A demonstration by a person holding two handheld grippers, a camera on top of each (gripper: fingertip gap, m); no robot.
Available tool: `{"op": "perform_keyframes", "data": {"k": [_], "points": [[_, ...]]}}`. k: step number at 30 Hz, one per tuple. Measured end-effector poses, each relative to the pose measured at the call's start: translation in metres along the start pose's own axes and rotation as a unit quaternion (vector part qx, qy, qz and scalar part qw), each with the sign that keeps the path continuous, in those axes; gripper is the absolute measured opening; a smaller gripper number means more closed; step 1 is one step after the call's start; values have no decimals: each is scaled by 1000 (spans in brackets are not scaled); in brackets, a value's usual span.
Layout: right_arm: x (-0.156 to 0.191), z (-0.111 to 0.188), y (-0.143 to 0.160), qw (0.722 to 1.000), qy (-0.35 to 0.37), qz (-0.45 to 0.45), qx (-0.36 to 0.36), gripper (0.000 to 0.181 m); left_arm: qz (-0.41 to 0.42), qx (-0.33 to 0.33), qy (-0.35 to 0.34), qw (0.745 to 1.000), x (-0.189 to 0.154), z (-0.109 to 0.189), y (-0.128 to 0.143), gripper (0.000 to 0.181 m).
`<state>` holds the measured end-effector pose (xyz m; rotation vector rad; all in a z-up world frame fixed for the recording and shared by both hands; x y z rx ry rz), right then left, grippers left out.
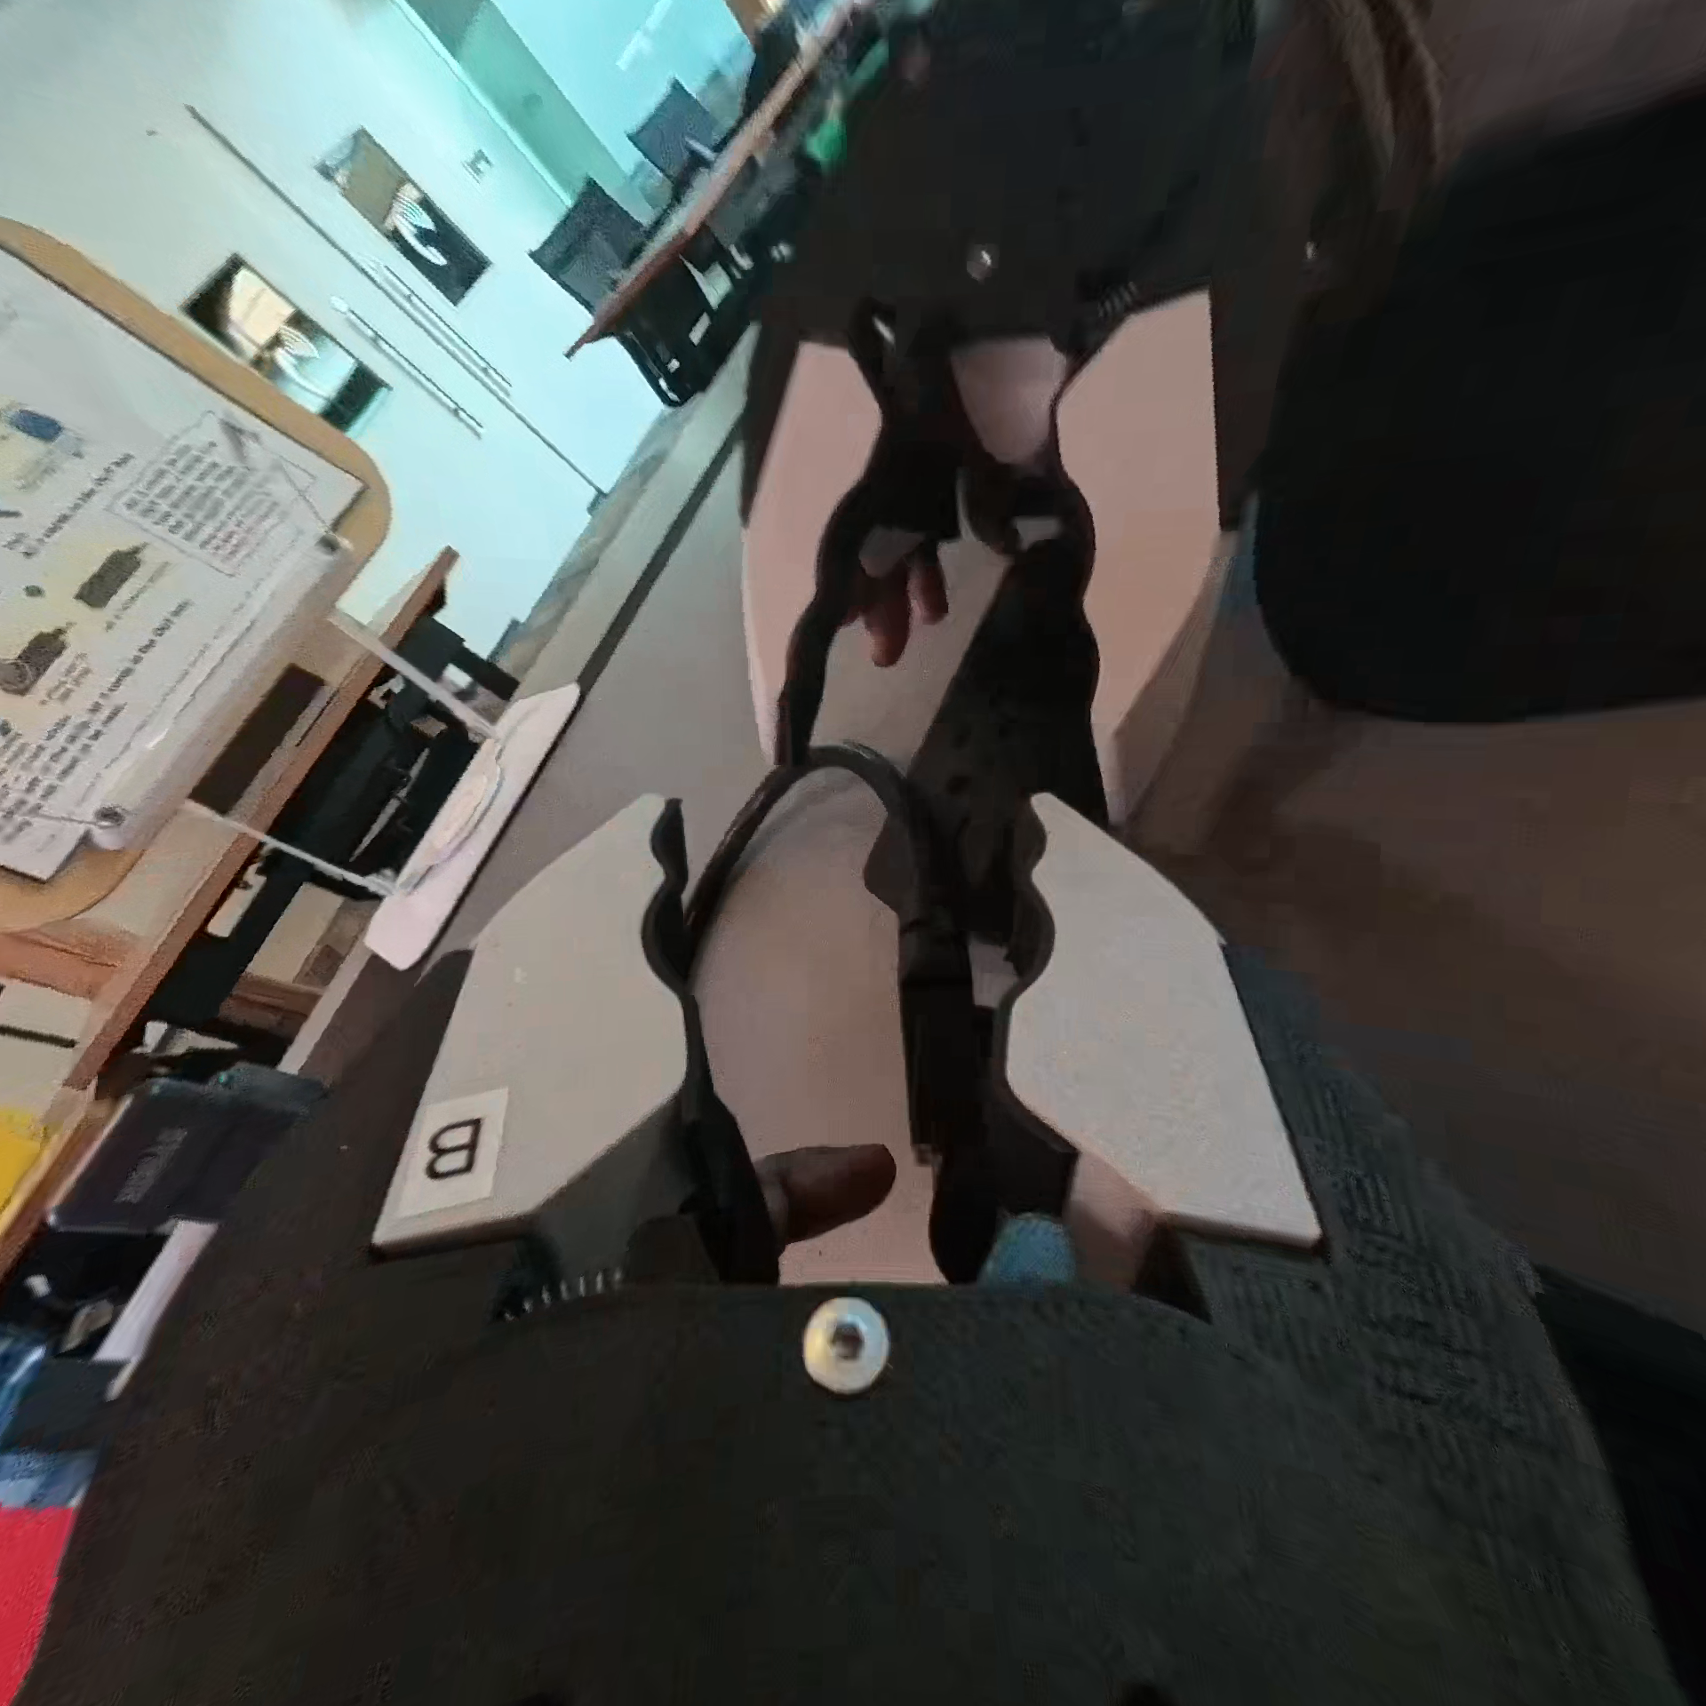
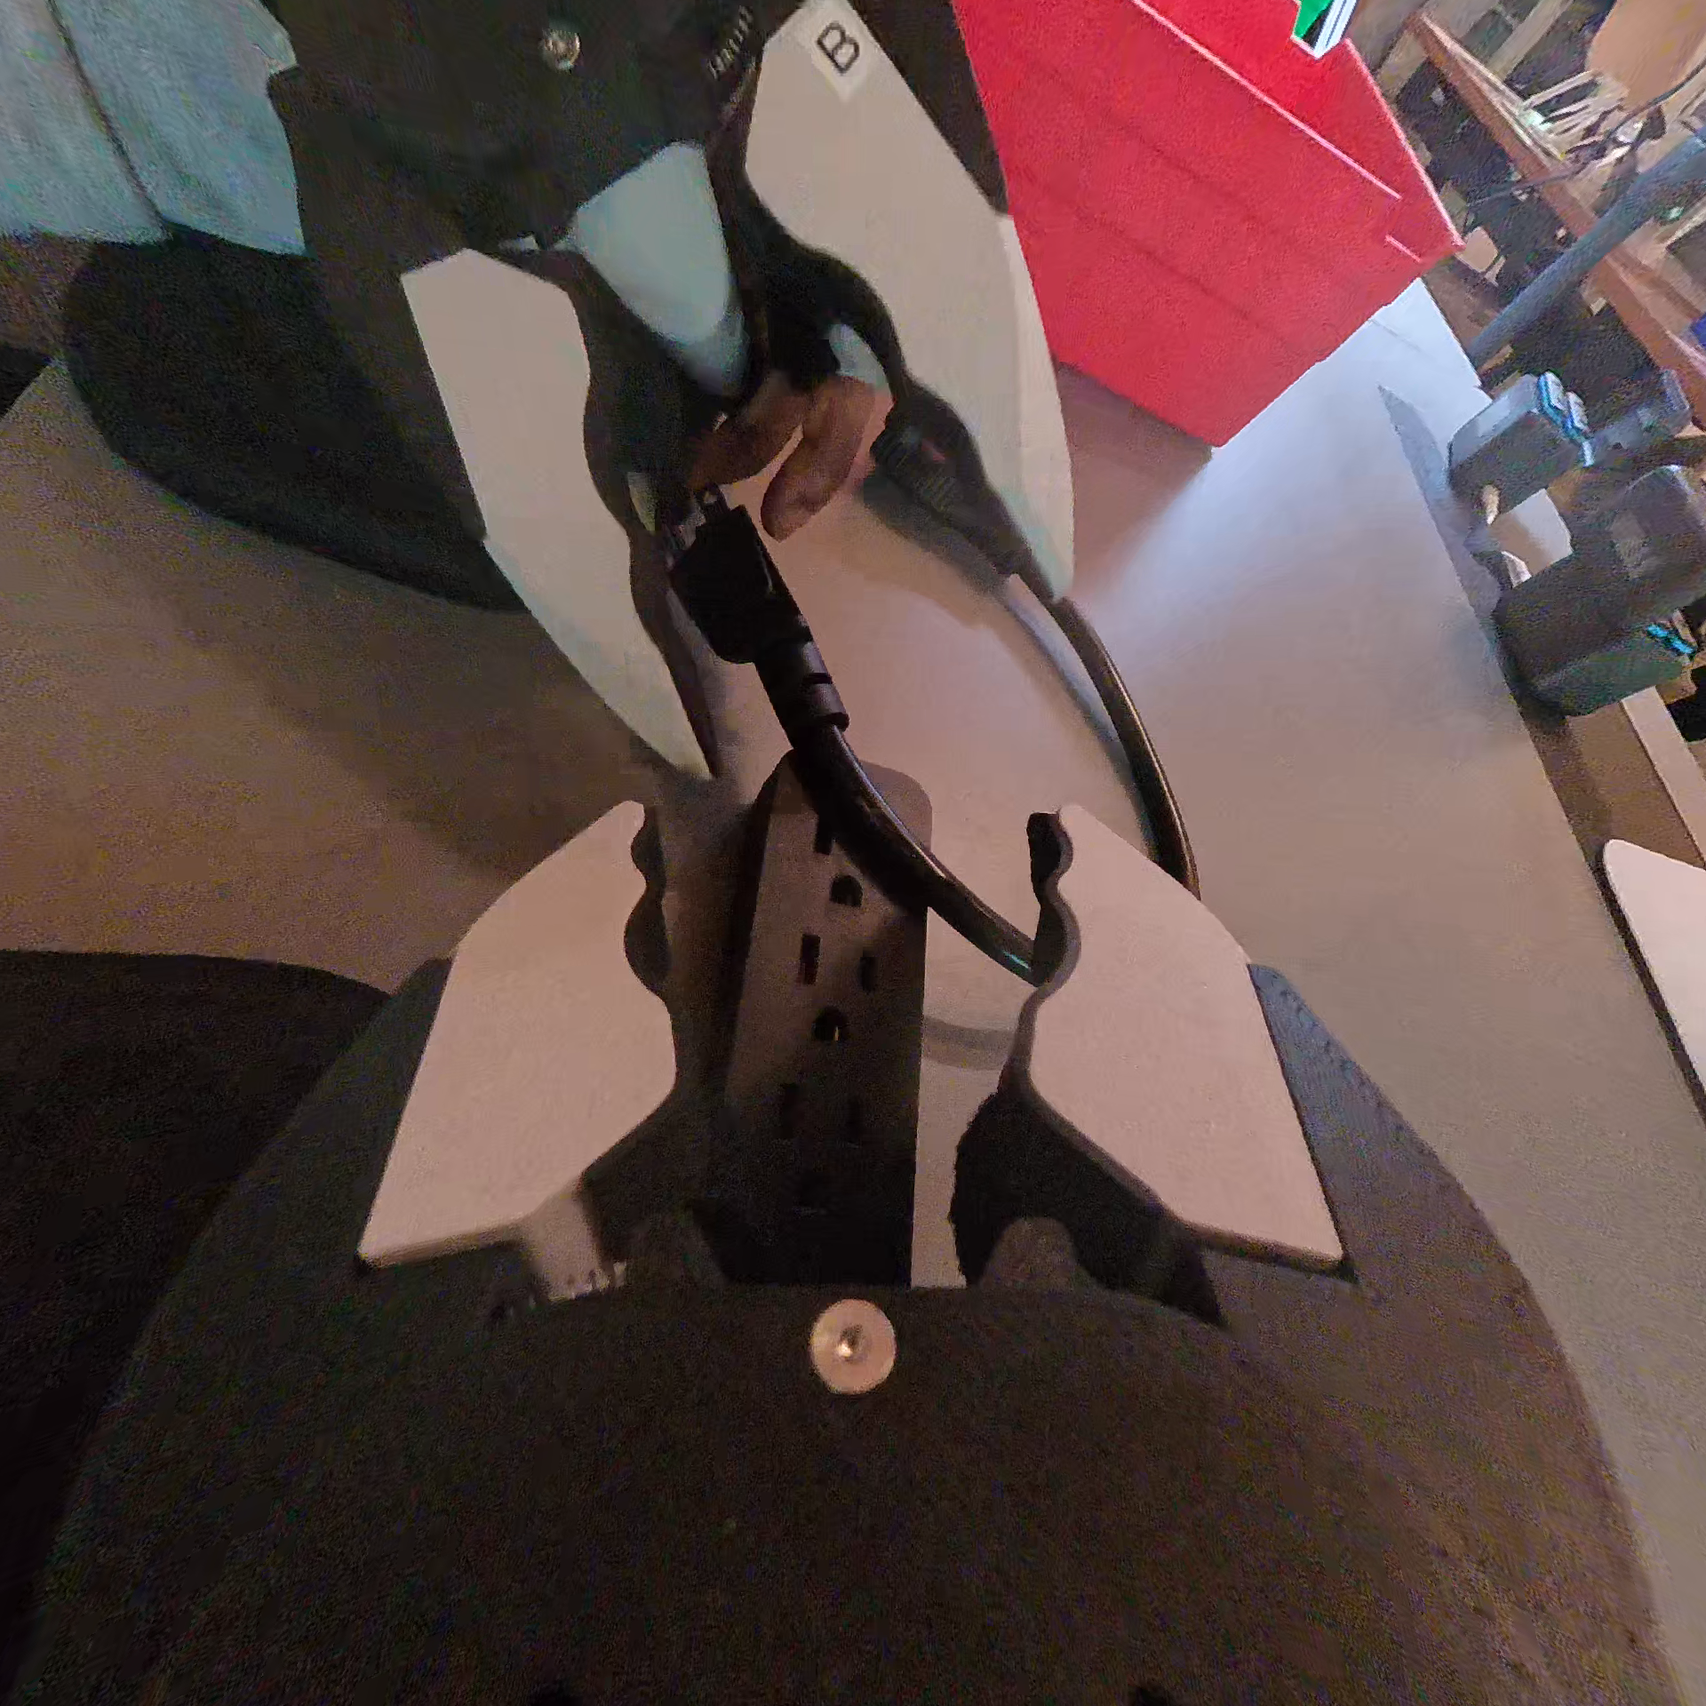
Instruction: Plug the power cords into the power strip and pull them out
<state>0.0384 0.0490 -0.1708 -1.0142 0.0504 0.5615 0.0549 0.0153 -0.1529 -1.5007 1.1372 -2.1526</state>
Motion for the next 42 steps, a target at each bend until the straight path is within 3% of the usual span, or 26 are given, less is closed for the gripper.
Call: {"op": "perform_keyframes", "data": {"k": [3, 16, 31, 34, 37, 39, 42], "points": [[1, -2, 2, 1000, -3, 7, 13, 78, -68, 60, 37, 995, -16, -5, 15, 60], [6, -9, 11, 998, -7, 31, 62, 76, -72, 56, 34, 995, -16, -3, 15, 54], [4, -9, 11, 997, 5, 35, 65, 75, -75, 53, 31, 995, -15, -3, 15, 53], [4, -9, 11, 997, 7, 36, 65, 75, -69, 46, -84, 993, 17, 6, 9, 58], [4, -9, 11, 997, 8, 36, 65, 75, 66, -57, -183, 979, 52, 34, -15, 60], [4, -9, 11, 997, 7, 36, 65, 75, 180, -126, -225, 949, 67, 57, -20, 60], [4, -10, 10, 997, 7, 38, 65, 74, 263, -210, -310, 889, 90, 95, -22, 59]]}}
Point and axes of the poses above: each gripper's, where its closed fingertips meet, z back along the fingers, y out of its underside, x = y × z across the jaws, the point moved 2 cm from there along z, back along the fingers, and after that the axes turned 10 degrees about -y, right-handed, at the moved point
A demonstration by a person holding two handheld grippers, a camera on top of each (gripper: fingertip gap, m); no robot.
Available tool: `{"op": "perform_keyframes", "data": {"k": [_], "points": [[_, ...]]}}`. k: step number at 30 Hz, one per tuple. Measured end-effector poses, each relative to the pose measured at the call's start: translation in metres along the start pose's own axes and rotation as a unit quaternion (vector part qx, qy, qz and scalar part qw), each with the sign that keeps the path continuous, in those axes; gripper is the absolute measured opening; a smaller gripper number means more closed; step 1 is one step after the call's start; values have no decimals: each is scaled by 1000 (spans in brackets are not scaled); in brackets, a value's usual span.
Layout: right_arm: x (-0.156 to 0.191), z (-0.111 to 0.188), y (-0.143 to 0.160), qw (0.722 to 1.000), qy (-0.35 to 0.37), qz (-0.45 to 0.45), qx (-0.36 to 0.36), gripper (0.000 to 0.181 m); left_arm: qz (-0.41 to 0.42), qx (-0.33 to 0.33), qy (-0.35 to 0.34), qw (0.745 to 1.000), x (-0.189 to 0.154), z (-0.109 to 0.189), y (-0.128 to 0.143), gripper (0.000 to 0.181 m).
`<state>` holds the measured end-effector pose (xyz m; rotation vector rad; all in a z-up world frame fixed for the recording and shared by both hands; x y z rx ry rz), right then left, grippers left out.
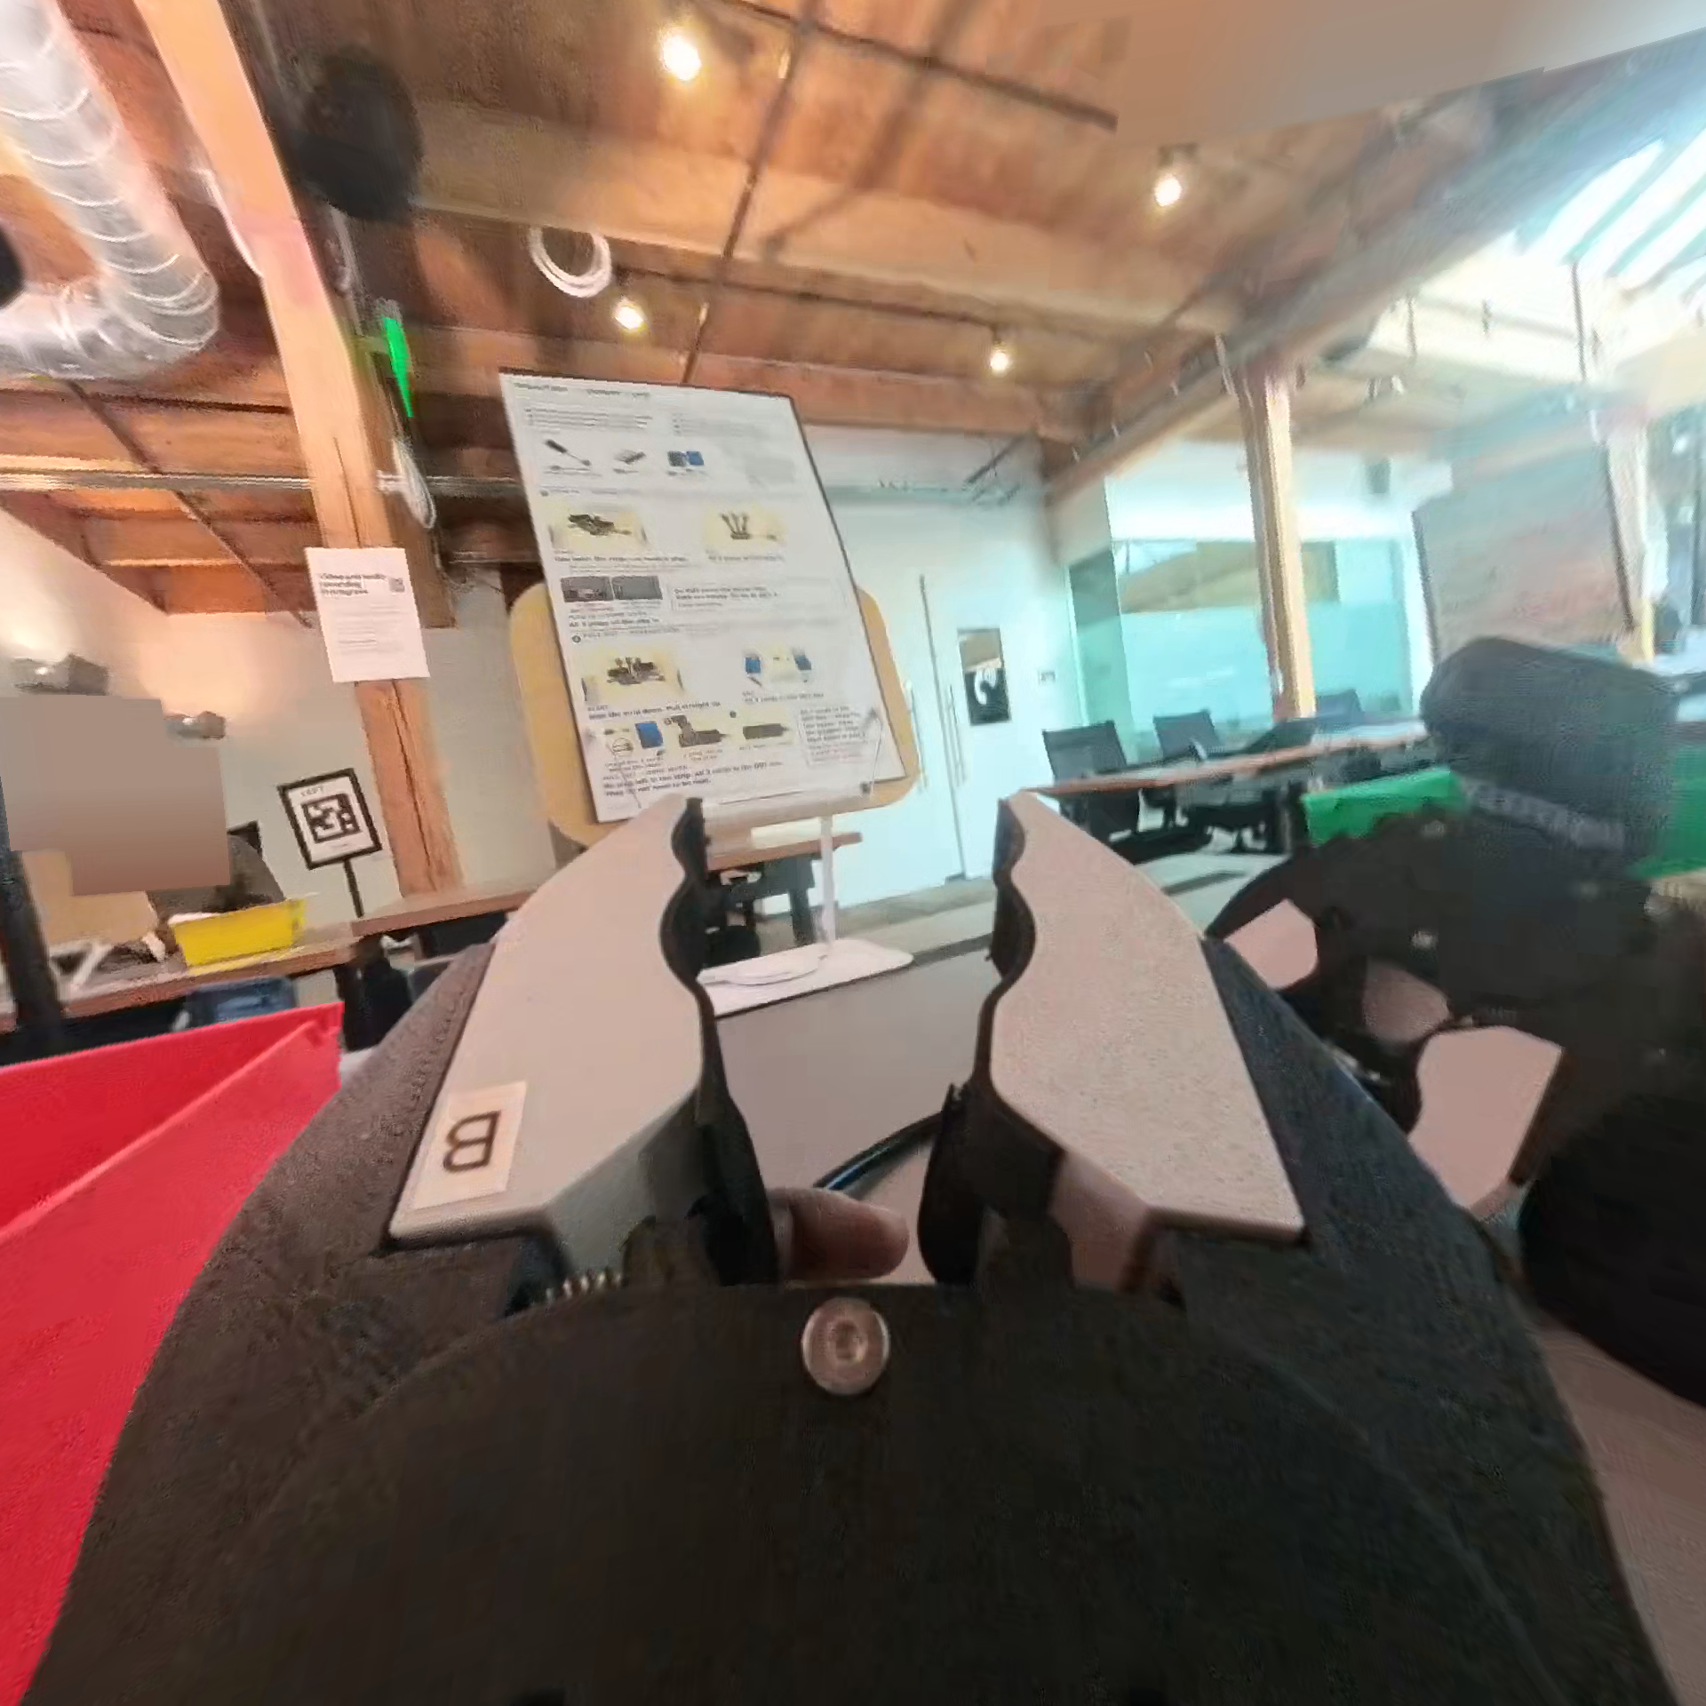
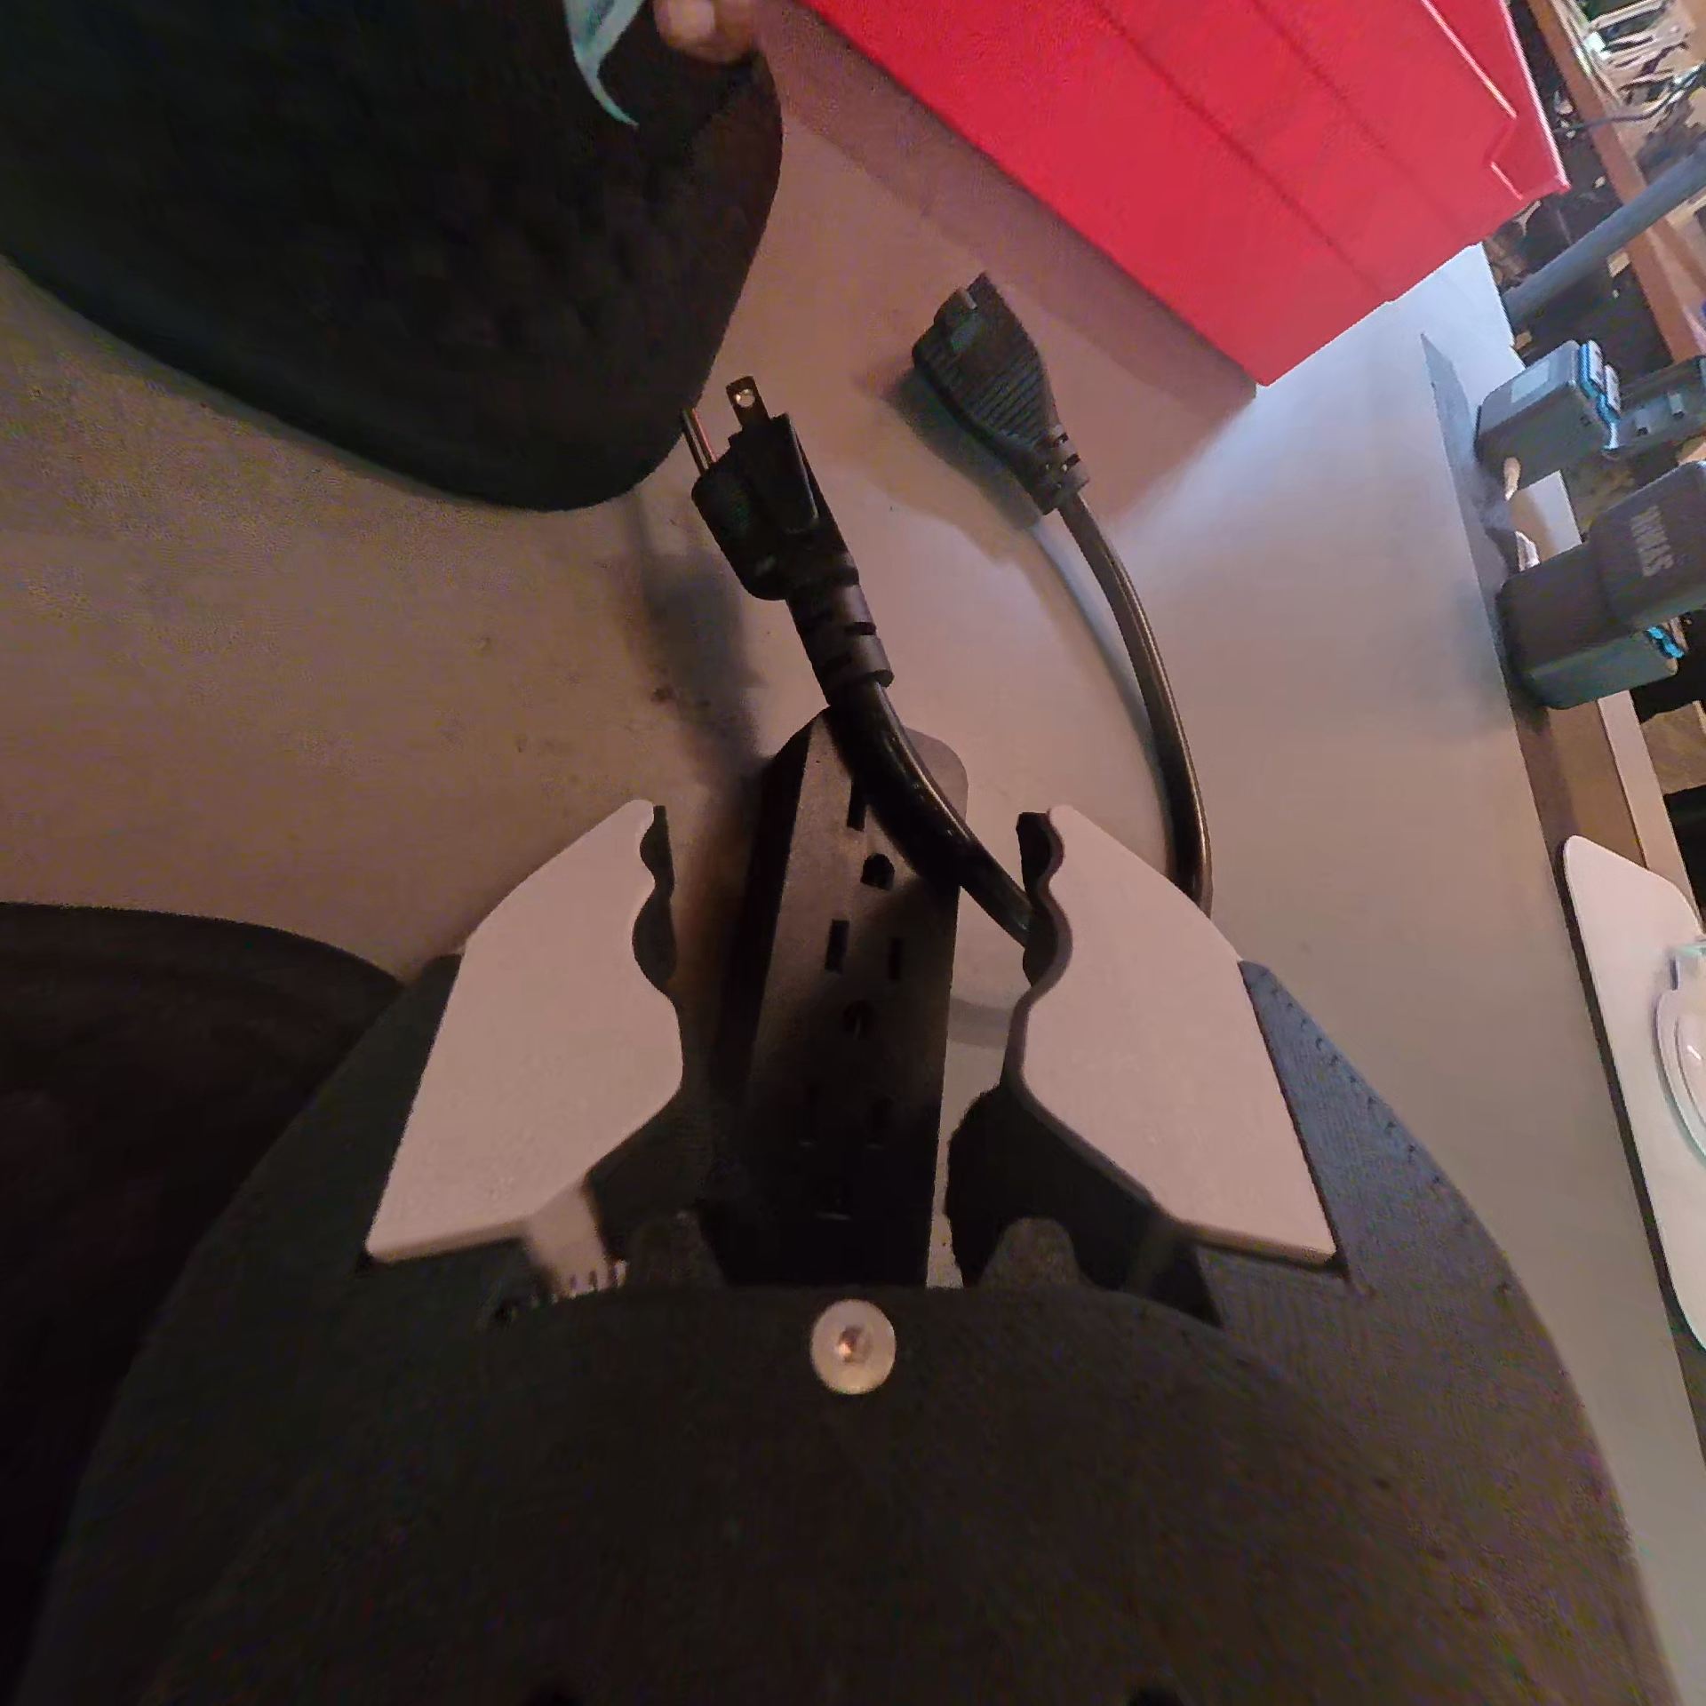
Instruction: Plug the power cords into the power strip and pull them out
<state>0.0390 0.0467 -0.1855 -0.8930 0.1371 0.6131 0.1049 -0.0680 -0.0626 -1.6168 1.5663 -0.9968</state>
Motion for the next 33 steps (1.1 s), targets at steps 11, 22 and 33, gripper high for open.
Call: {"op": "perform_keyframes", "data": {"k": [11, 22, 33], "points": [[2, -7, -47, 997, 13, 74, 7, 105, 16, 22, 61, 998, -18, 0, 6, 59], [-6, -41, -26, 981, -151, 38, 117, 30, 30, 18, 59, 998, -15, 1, 5, 57], [-79, 29, -76, 987, 75, 138, 32, 16, 27, 25, 65, 997, -17, 0, 8, 57]]}}
Point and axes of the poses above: each gripper's, where its closed fingertips meet, z back along the fingers, y out of its underside, x = y × z across the jaws, the point moved 2 cm from there along z, back along the fingers, and after that the axes turned 10 degrees about -y, right-handed, at the moved point
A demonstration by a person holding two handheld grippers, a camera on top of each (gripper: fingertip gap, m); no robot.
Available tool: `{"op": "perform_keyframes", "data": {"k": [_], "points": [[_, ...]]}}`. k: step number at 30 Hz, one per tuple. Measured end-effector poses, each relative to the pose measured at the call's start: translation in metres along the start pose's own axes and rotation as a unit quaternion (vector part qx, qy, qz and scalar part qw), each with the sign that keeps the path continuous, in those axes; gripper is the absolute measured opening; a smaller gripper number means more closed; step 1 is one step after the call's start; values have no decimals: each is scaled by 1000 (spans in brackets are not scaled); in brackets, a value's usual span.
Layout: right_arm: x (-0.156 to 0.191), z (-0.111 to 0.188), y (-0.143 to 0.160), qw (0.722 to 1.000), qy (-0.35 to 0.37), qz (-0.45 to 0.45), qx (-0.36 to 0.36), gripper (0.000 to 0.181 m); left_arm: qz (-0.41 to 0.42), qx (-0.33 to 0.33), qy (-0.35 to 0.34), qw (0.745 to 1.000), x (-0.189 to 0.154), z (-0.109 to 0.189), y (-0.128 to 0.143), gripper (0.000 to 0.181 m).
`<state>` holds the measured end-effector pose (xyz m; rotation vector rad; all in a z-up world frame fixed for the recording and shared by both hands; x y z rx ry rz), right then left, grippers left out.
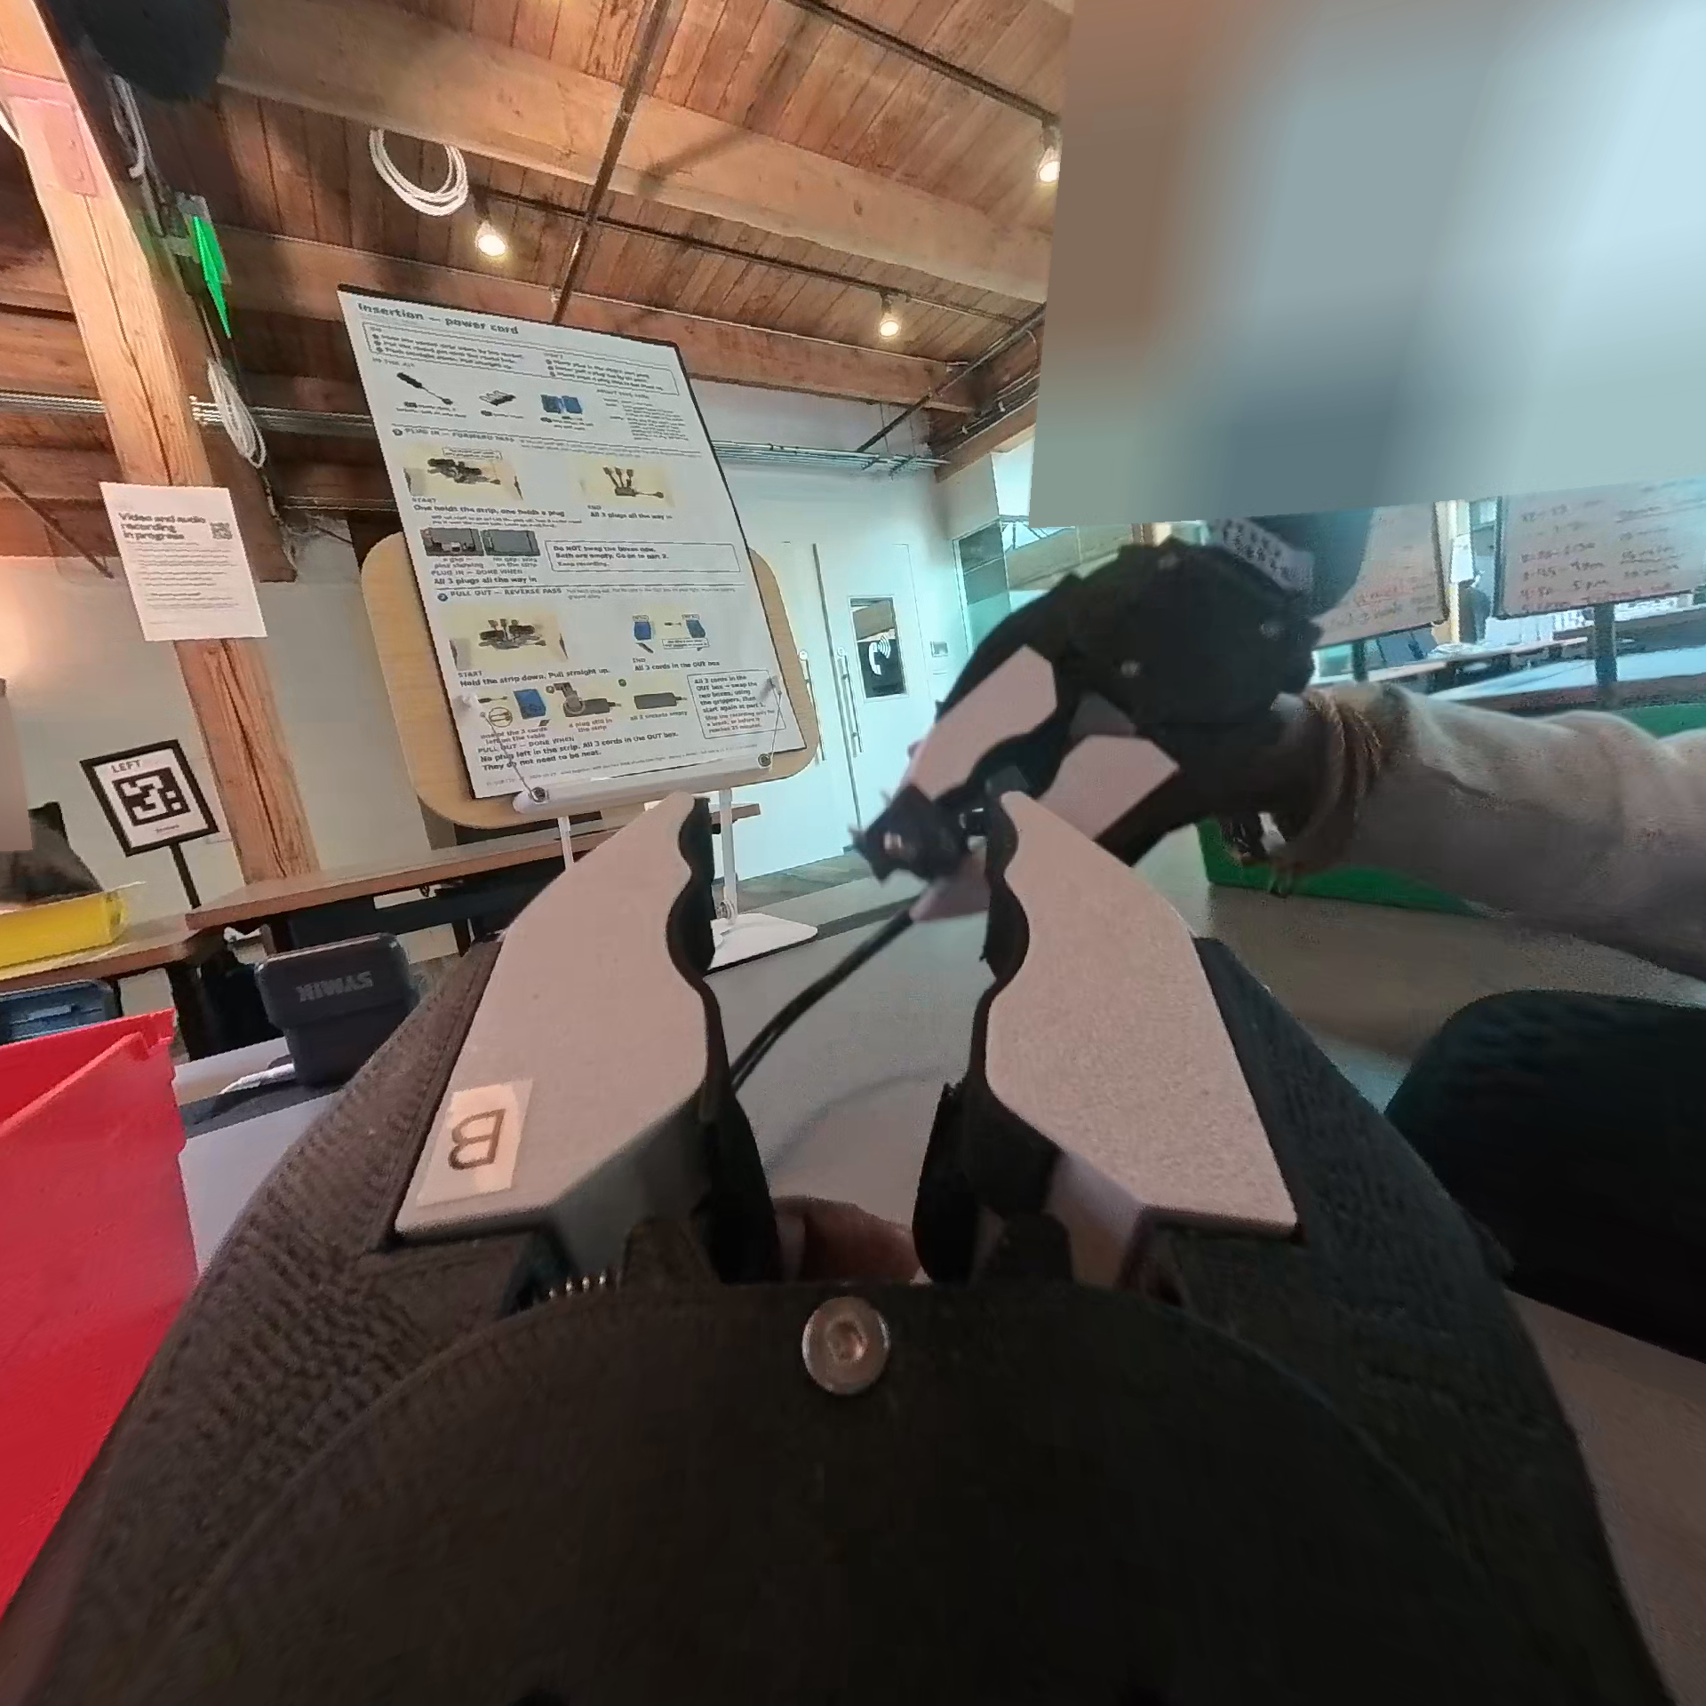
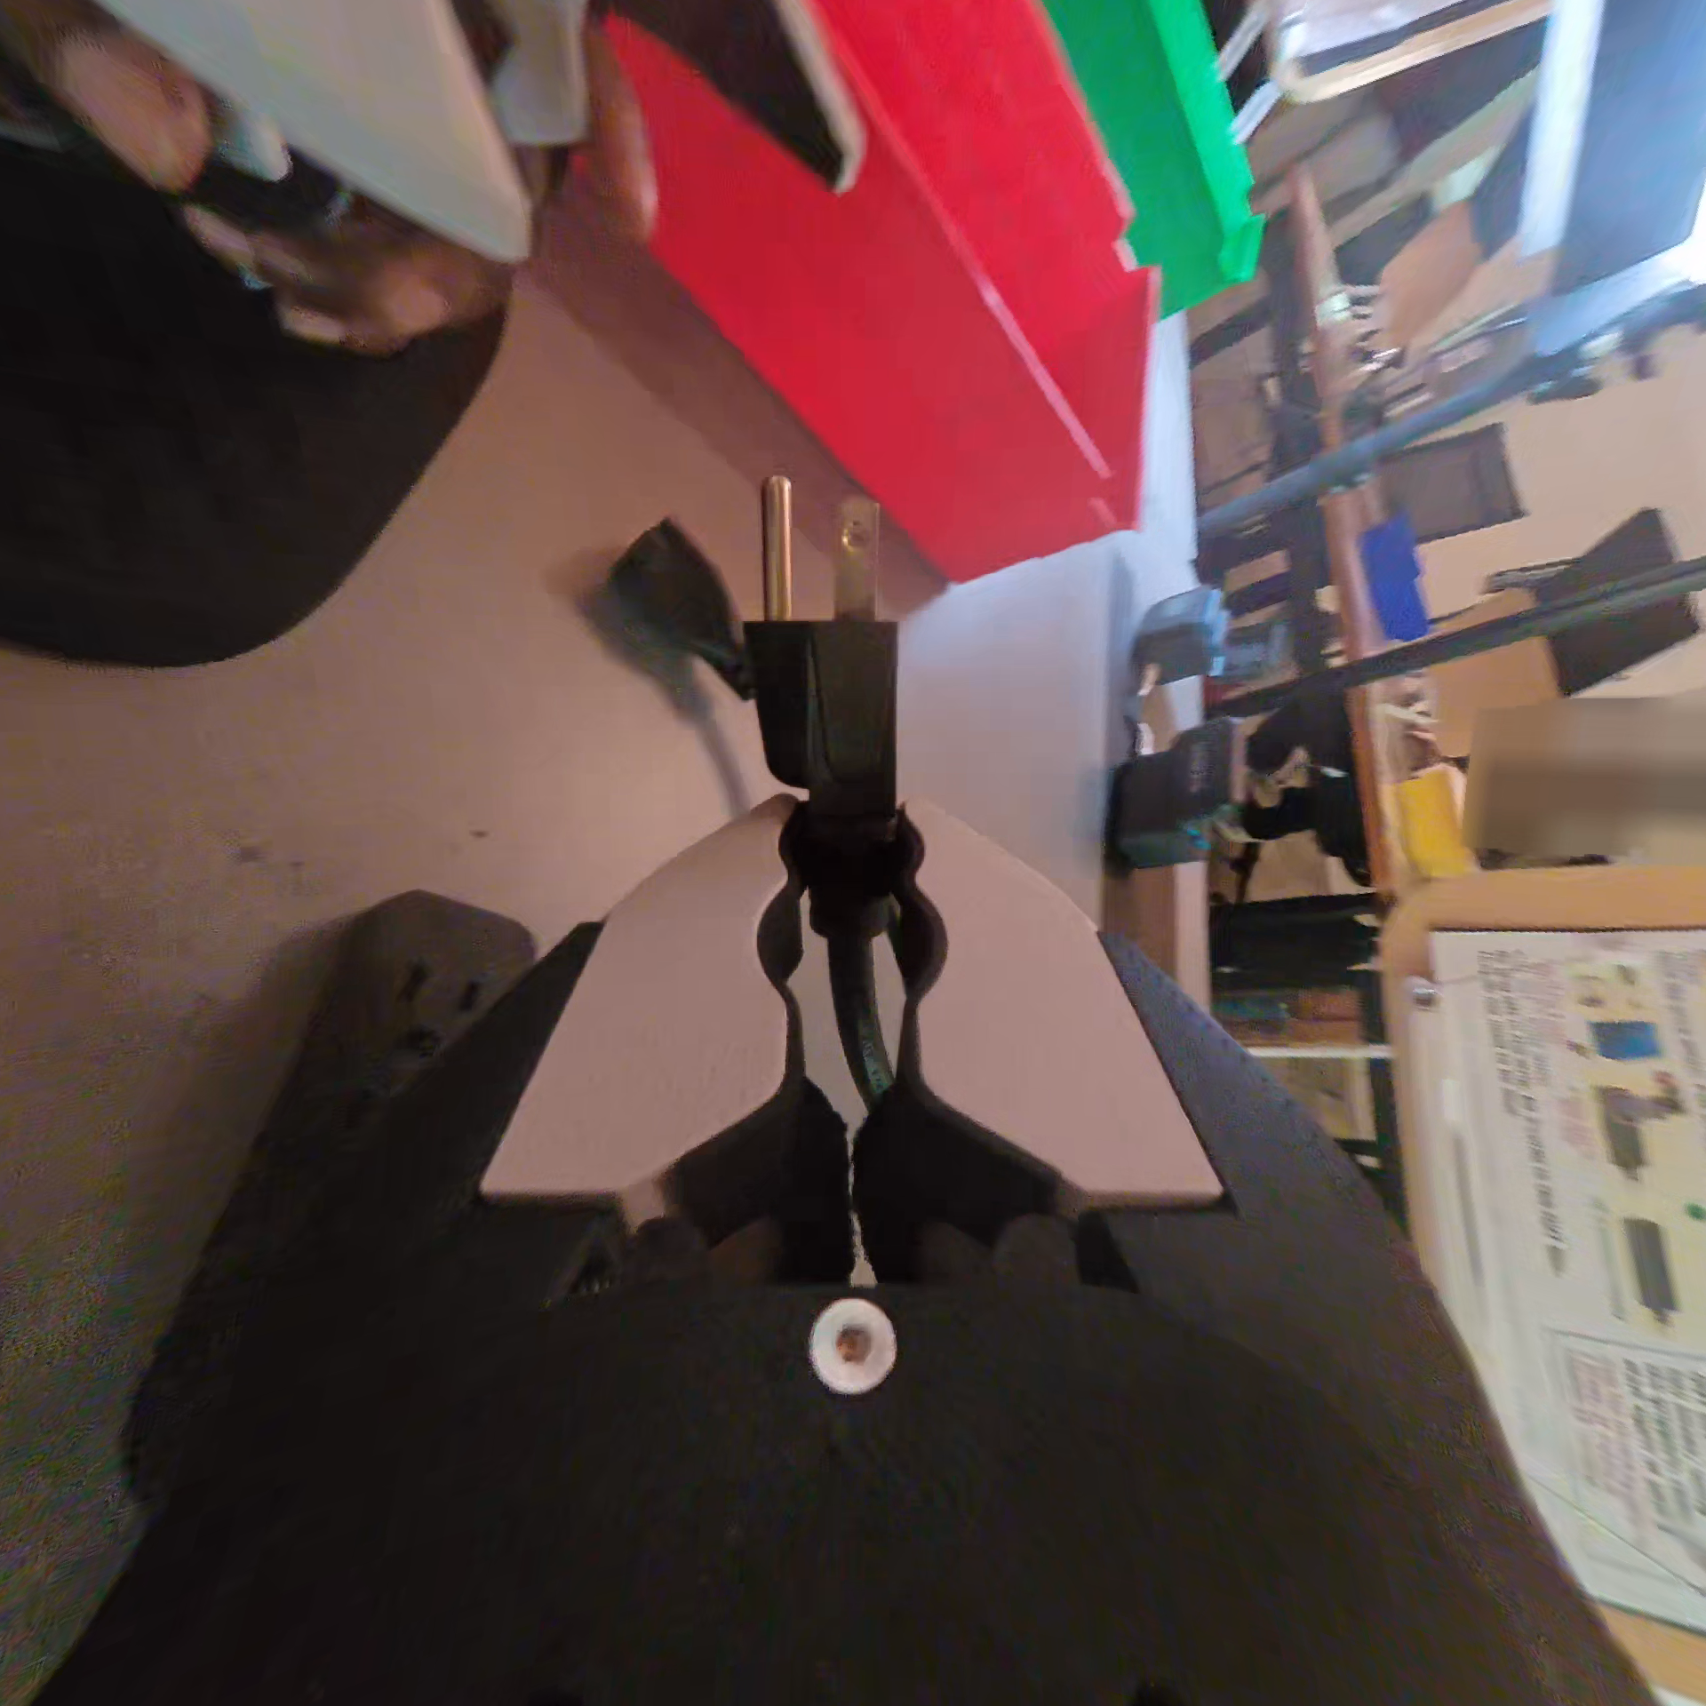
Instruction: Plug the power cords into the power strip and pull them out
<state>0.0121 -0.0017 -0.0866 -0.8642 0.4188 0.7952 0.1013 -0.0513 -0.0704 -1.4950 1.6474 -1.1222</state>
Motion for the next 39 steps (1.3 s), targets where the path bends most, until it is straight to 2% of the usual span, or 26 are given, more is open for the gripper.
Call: {"op": "perform_keyframes", "data": {"k": [4, 8, 16, 19, 21, 27, 29, 31, 34, 37, 39], "points": [[-45, 50, -21, 992, 119, 40, -22, 16, 1, 3, -2, 1000, 1, -1, 1, 56], [-69, 100, -31, 973, 214, 86, 10, 16, 0, 5, -4, 1000, 1, -1, 1, 56], [-88, 218, 3, 930, 359, 47, 66, 16, -8, 12, -6, 1000, 0, -2, 3, 56], [-87, 263, 26, 913, 401, 13, 78, 16, -15, 12, -3, 1000, -2, -2, 4, 56], [-84, 282, 45, 910, 406, -21, 85, 16, -20, 9, -2, 1000, -3, -1, 3, 56], [-72, 341, 93, 869, 471, -90, 120, 16, -27, 13, 1, 1000, -5, -1, 4, 55], [-65, 361, 108, 847, 498, -108, 149, 16, -27, 13, 2, 1000, -5, -1, 4, 56], [-58, 382, 114, 828, 528, -119, 150, 16, -26, 13, 2, 1000, -5, -1, 4, 55], [-46, 414, 114, 797, 580, -132, 105, 16, -27, 13, 3, 1000, -5, -1, 4, 55], [-29, 446, 121, 752, 635, -139, 109, 16, -28, 12, 3, 1000, -5, -1, 4, 55], [-17, 462, 124, 733, 657, -142, 107, 16, -28, 12, 3, 1000, -5, -1, 4, 55]]}}
Point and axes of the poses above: each gripper's, where its closed fingertips meet, z back along the fingers, y out of its underside, x = y × z across the jaws, the point moved 2 cm from there along z, back along the fingers, and after that the axes turned 10 degrees about -y, right-handed, at the moved point
